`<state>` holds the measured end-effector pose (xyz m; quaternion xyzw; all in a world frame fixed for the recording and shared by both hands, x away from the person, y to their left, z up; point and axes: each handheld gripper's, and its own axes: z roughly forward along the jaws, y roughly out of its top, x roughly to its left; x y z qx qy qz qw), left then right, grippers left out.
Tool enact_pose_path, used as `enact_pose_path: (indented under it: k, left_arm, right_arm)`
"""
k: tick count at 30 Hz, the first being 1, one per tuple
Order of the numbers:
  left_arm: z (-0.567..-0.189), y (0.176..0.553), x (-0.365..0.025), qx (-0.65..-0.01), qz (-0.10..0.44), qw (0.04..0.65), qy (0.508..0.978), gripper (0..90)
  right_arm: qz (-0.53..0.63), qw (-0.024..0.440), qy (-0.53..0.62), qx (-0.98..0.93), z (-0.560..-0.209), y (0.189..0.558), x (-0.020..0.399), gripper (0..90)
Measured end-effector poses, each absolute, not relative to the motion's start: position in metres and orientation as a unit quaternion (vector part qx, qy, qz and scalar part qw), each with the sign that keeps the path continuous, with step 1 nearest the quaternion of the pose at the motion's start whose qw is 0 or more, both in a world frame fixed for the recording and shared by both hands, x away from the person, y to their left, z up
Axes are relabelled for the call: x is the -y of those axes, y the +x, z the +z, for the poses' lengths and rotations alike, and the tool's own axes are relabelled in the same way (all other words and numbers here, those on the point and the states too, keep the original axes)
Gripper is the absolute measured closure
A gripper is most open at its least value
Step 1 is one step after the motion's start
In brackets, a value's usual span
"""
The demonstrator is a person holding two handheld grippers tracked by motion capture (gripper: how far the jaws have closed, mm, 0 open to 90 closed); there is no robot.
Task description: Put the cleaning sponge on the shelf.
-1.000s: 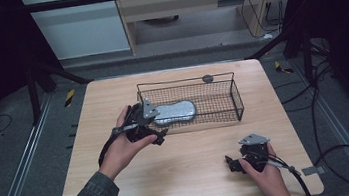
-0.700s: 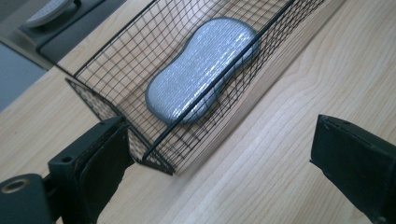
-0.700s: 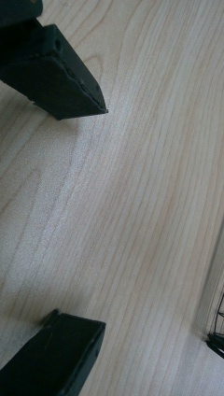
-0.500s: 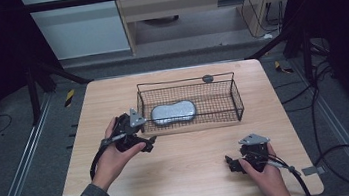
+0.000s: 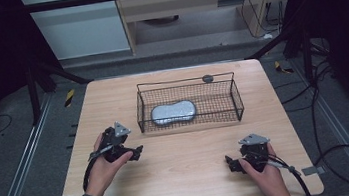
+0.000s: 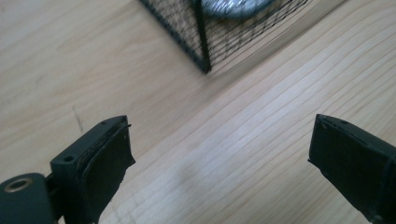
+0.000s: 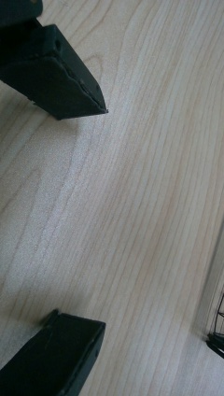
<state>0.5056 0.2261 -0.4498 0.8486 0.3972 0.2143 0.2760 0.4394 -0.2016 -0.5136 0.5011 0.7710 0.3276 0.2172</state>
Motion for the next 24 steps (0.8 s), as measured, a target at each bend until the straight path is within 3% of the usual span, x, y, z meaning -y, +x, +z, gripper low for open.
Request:
enact_pose_path:
  k: [13, 24]
  left_arm:
    - [-0.478, 0.519, -0.271, -0.457, 0.211, 0.275, 0.819, 4.4]
    - [-0.491, 0.525, -0.278, -0.469, 0.210, 0.276, 0.812, 3.4]
  right_arm:
    - [0.328, 0.217, 0.501, -0.771, -0.514, 0.439, 0.202, 0.4]
    - [0.328, 0.217, 0.501, -0.771, -0.514, 0.439, 0.202, 0.4]
